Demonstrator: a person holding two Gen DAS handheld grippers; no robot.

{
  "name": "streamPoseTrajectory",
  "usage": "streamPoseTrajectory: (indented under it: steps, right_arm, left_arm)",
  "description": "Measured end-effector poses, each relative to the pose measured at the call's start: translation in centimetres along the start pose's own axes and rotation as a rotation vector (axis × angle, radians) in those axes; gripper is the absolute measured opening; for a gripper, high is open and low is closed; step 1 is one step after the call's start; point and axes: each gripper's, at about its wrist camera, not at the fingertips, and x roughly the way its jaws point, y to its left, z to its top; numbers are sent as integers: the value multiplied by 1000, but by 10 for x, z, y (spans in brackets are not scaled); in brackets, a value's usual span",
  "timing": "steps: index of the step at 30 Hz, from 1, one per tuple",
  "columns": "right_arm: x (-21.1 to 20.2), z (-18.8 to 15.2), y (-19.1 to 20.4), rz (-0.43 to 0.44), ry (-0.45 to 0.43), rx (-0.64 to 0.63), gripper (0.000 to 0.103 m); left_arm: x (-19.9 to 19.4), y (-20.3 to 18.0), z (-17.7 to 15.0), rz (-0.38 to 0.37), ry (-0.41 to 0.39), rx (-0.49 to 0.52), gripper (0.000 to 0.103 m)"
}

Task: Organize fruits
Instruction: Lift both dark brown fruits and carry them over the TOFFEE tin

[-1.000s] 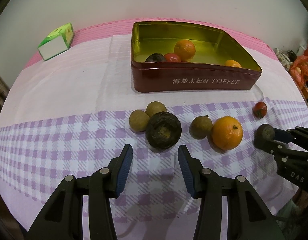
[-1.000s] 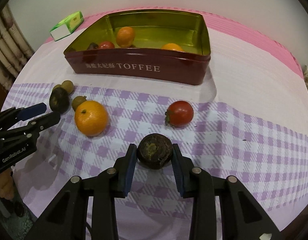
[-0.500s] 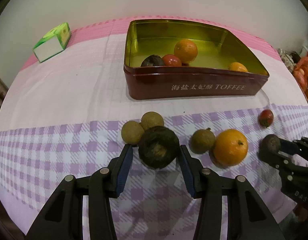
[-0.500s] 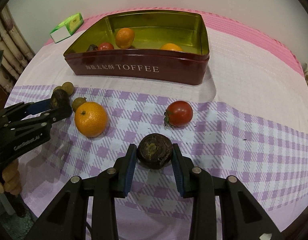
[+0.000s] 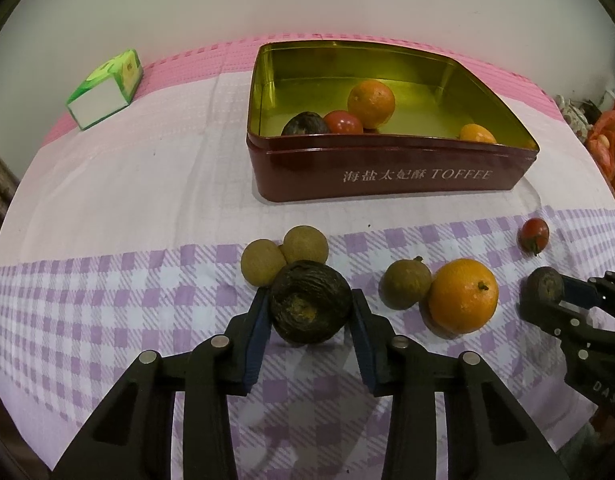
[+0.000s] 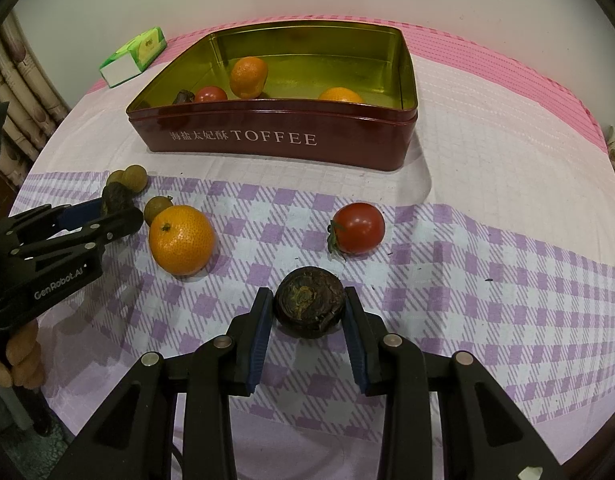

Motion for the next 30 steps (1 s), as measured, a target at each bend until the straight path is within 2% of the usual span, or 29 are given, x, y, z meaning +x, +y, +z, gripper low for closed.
streamPoseTrajectory:
  steps: [30]
  right_arm:
    - [1, 3, 1, 4, 12, 2, 32]
  left_arm:
    - [-19, -10, -5, 15, -16, 23, 39]
